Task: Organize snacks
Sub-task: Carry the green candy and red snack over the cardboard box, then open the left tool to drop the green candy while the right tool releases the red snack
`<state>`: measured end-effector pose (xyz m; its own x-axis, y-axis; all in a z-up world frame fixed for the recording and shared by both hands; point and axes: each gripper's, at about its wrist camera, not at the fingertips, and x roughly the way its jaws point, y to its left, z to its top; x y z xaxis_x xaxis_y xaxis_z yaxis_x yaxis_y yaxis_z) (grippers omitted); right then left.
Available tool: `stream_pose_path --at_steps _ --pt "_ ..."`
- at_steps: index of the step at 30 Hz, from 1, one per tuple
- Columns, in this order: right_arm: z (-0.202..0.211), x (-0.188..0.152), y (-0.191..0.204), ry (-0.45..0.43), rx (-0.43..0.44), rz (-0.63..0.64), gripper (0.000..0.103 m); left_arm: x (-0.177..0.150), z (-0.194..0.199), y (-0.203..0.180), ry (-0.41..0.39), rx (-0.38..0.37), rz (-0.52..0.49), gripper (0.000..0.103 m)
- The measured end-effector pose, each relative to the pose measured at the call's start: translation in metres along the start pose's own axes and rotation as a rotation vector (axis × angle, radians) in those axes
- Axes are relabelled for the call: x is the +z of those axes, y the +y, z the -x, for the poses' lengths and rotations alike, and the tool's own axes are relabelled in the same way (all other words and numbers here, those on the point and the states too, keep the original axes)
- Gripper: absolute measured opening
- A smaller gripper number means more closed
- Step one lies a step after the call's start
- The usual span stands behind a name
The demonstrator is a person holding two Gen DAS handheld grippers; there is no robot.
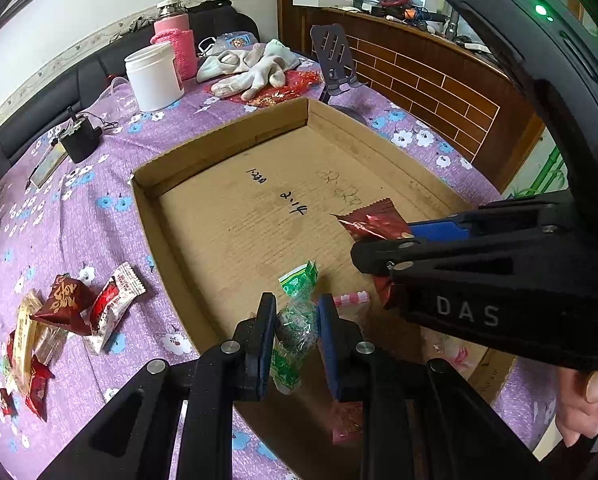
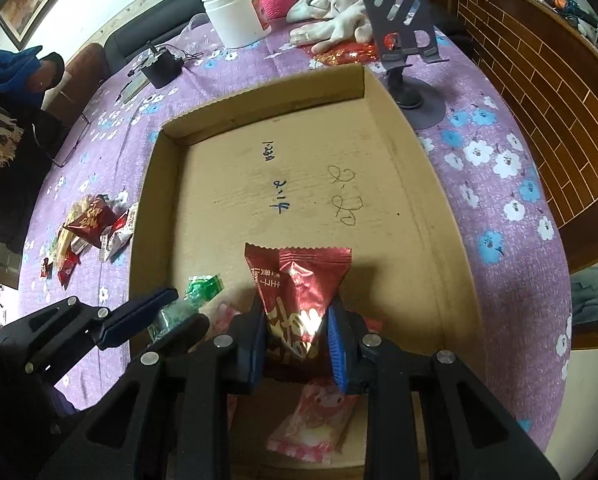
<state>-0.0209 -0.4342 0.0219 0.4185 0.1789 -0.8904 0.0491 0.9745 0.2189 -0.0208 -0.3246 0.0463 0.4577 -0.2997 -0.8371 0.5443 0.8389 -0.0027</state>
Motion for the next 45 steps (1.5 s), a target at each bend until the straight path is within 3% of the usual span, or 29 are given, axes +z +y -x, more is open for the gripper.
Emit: stream_pose_path --at_steps 20,41,45 --pt "-0.012 0.007 -0.002 0.005 -0.016 0.004 0.026 -0.001 -0.005 -0.002 0.003 0.017 -0.024 0.021" --pt "0.002 0.003 -0.005 -0.016 -0.023 -0.014 0.027 -0.001 0.002 0.0 -0.01 0.018 -0.02 0.022" --pt "0.006 0.003 -0.005 -0.023 -0.022 -0.017 0.027 -0.002 0.006 0.0 -0.018 0.02 -0.019 0.032"
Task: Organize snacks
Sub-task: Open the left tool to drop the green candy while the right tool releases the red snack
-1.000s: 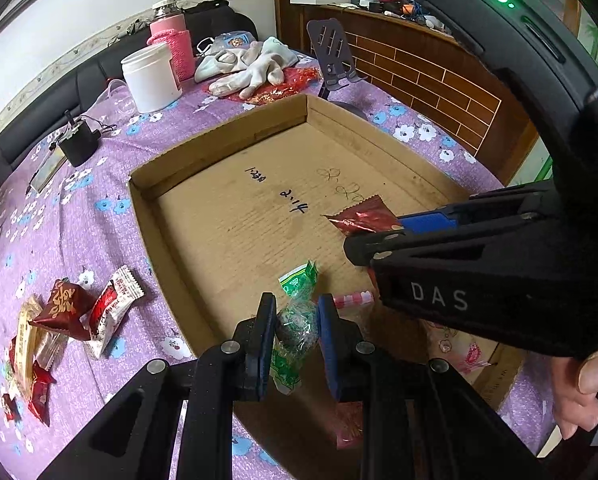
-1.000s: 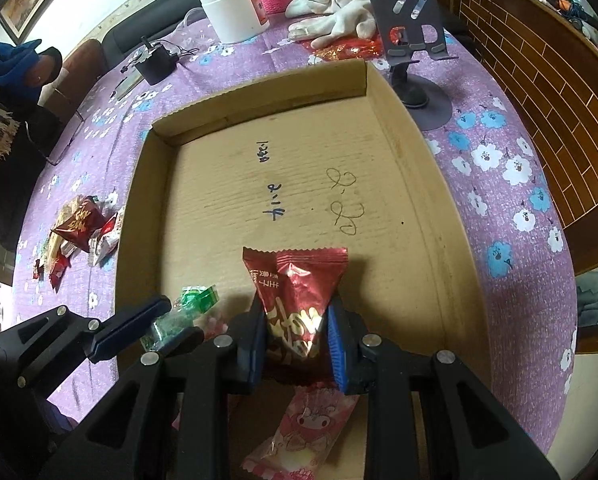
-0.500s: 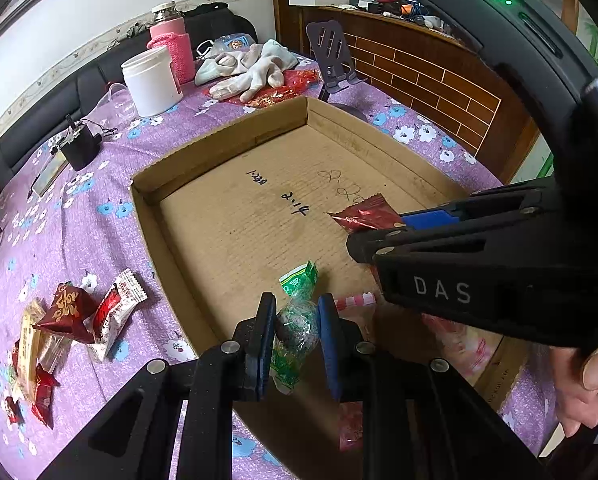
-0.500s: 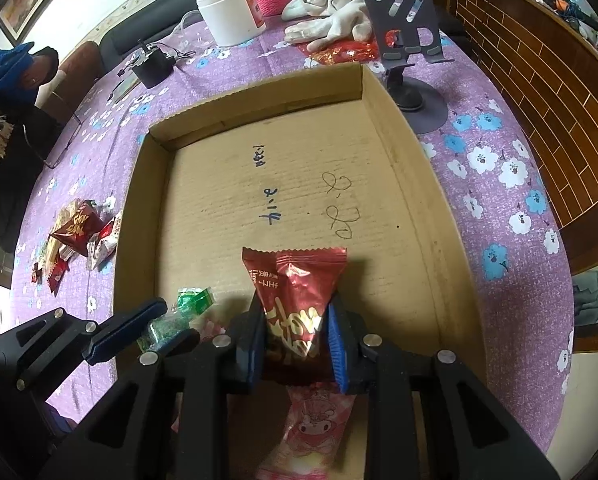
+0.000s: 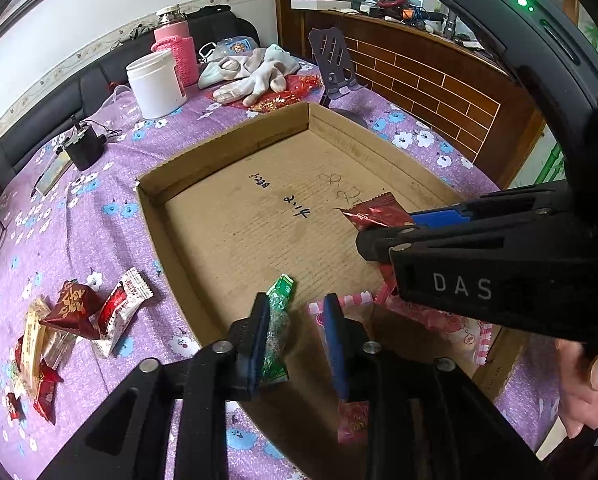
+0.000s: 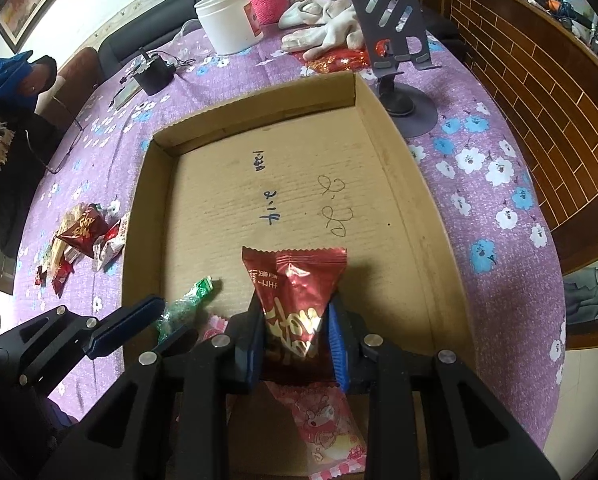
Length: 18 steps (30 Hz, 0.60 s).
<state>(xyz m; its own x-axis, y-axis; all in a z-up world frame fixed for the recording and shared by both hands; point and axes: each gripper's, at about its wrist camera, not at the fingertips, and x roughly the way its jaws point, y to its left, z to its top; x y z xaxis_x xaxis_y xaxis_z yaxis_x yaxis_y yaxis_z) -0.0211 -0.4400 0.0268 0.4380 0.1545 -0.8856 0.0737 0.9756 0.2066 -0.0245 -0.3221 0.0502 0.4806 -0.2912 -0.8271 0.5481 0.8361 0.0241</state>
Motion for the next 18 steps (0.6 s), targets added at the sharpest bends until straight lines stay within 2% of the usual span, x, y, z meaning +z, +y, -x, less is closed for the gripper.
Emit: stream_pose_path --at_steps 4,13,16,18 --pt "0.003 -0.001 0.001 -0.004 -0.004 -0.002 0.032 0.0 0.004 0.002 -0.008 -0.001 0.007 0.034" --pt "0.016 0.0 0.006 -0.033 0.005 -0.006 0.033 -0.001 0.02 0.007 -0.043 0.003 0.012 0.034" --pt "0.025 0.001 0.012 -0.057 -0.008 0.004 0.044 -0.003 0.029 0.012 -0.061 0.011 0.021 0.034" --pt "0.032 0.001 0.018 -0.08 -0.021 0.018 0.055 -0.005 0.034 0.018 -0.07 0.013 0.034 0.034"
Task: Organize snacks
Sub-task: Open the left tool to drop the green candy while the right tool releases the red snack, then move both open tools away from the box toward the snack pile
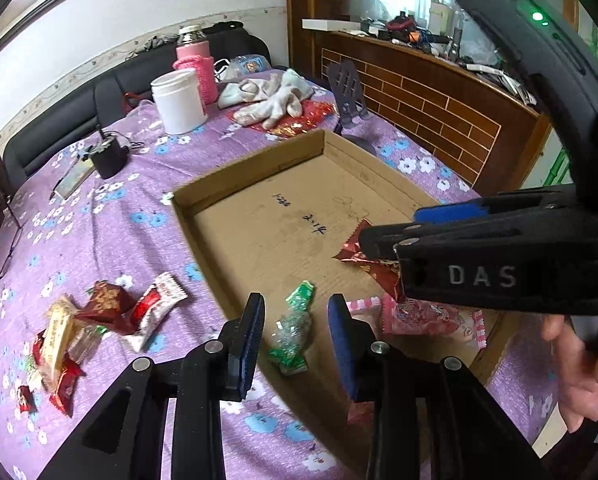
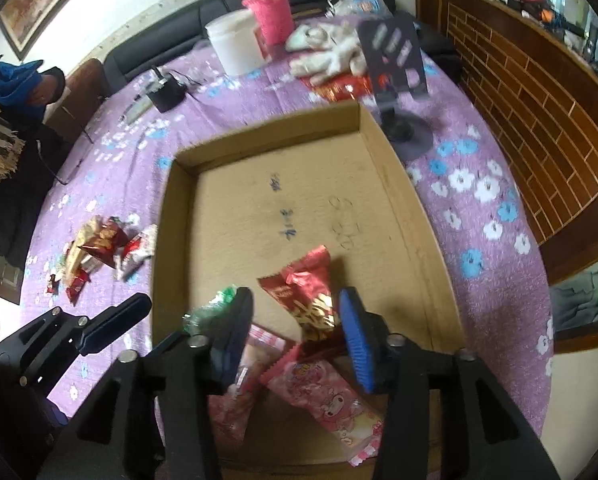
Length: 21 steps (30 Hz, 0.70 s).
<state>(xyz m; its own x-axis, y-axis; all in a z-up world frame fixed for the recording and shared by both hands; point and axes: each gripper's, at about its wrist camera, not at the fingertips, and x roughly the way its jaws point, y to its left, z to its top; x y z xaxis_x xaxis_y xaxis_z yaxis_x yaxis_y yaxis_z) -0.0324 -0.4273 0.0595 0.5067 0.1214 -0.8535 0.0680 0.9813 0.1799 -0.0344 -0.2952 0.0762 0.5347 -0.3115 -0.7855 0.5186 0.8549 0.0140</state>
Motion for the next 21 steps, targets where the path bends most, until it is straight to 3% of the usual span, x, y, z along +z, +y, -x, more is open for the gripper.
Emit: stream_pose_path --at_steps 3,14,18,21 --pt "0.01 0.004 0.009 -0.029 -0.023 0.009 0.064 -0.002 0.008 0.01 -0.015 0.01 0.019 0.034" --pt "0.028 0.011 0.047 -0.055 0.049 0.013 0.064 -0.014 0.041 0.058 -0.065 0.046 0.114 0.034" --pt "0.028 0.01 0.062 -0.043 0.125 -0.007 0.062 -0.024 0.053 0.079 -0.076 0.066 0.158 0.034" --pt "0.028 0.008 0.082 -0.031 0.134 0.051 0.062 -0.032 0.059 0.095 -0.077 0.08 0.194 0.034"
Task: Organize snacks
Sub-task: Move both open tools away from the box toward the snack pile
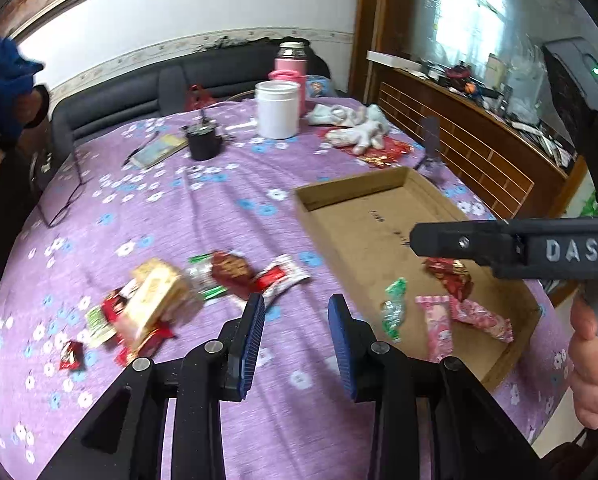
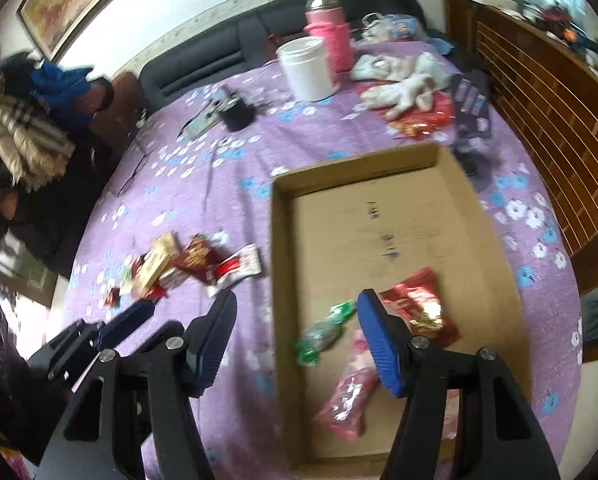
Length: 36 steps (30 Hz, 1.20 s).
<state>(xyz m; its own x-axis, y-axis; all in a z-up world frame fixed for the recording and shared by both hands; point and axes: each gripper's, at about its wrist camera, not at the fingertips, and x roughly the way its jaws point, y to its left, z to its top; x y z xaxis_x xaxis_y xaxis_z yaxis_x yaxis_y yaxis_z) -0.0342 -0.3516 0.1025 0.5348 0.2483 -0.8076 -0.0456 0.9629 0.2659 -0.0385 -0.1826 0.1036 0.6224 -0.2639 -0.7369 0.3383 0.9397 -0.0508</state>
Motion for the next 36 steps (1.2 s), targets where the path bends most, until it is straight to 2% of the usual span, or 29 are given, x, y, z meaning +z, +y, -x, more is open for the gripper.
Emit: stream_pose_path --at_steps 6,18,25,32,36 --pt "-0.014 -0.006 0.036 0.049 0.036 0.051 0.062 -0.012 0.008 0.034 0.001 0.03 0.063 0.034" --pt "-0.042 -0.017 0.08 0.113 0.025 0.108 0.062 -0.041 0.016 0.103 0.028 0.09 0.191 0.035" --pt "-0.063 -0.023 0.104 0.152 0.022 0.134 0.062 -0.058 0.015 0.126 0.063 0.106 0.222 0.035" --pt "-0.072 -0.025 0.117 0.163 0.015 0.127 0.062 -0.067 0.019 0.158 0.069 0.115 0.289 0.035" --pt "-0.067 -0.023 0.121 0.127 0.021 0.14 0.062 -0.074 0.014 0.185 0.104 0.147 0.349 0.035"
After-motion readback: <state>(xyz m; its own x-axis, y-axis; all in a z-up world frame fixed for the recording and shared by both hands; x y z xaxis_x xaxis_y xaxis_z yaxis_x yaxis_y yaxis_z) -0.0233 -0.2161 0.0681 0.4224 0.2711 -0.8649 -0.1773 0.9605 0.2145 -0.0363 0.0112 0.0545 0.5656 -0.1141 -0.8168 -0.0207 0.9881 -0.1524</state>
